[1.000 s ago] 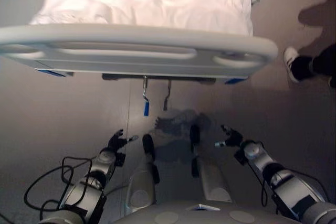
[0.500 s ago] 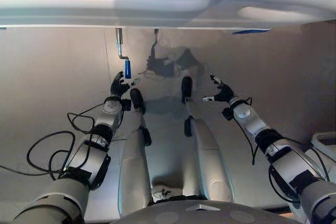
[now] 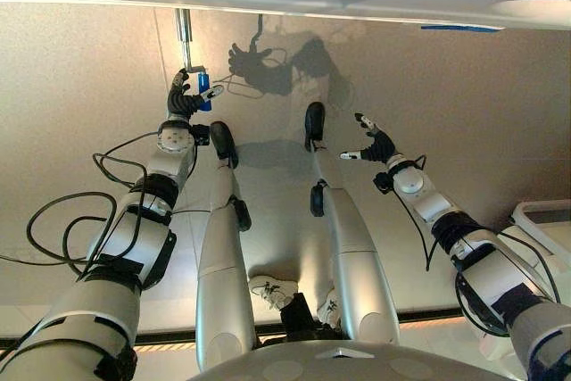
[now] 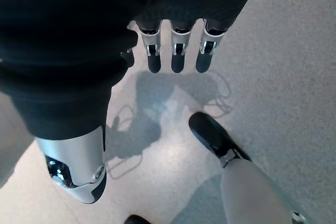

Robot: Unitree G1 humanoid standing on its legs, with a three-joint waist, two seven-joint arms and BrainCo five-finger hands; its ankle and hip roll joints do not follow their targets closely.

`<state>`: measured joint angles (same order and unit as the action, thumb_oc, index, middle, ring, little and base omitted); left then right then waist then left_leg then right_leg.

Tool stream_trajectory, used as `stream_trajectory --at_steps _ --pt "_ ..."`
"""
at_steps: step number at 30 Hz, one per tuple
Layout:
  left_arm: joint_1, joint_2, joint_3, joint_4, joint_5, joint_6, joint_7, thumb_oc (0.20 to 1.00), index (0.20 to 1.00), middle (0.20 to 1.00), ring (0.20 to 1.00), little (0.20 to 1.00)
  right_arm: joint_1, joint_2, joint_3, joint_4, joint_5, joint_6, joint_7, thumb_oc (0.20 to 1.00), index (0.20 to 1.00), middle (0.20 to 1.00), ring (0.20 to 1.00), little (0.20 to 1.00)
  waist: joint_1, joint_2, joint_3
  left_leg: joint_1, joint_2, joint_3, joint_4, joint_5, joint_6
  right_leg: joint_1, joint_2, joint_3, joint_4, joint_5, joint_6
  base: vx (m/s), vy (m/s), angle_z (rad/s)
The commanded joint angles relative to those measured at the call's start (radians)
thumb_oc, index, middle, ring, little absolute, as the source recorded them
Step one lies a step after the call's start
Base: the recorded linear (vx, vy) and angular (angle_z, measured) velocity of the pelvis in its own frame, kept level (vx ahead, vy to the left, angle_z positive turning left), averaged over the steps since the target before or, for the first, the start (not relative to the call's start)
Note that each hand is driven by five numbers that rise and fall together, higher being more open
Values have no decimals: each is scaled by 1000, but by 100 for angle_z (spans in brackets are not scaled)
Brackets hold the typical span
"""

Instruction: Raise the hospital bed

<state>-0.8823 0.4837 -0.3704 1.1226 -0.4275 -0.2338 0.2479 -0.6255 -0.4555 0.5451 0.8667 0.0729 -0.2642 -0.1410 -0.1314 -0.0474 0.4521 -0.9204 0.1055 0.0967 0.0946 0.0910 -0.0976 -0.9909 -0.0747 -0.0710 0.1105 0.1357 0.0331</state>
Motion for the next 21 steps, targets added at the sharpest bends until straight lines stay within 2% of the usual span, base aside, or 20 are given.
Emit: stream_trajectory --at_steps 1,21 --pt "-2 44 12 6 -8 -22 20 1000 1000 1000 1000 1000 21 -15 15 -42 27 -39 -10 1000 1000 1000 1000 1000 -6 -22 6 -5 -32 -33 47 -37 31 -24 14 12 86 -19 96 0 0 0" --pt "-51 54 -18 22 1 -8 7 1000 1000 1000 1000 1000 -13 -28 34 -84 13 -50 -2 1000 1000 1000 1000 1000 -16 -23 -4 -20 -29 -34 43 -33 26 -39 22 20 70 -12 95 0 0 0"
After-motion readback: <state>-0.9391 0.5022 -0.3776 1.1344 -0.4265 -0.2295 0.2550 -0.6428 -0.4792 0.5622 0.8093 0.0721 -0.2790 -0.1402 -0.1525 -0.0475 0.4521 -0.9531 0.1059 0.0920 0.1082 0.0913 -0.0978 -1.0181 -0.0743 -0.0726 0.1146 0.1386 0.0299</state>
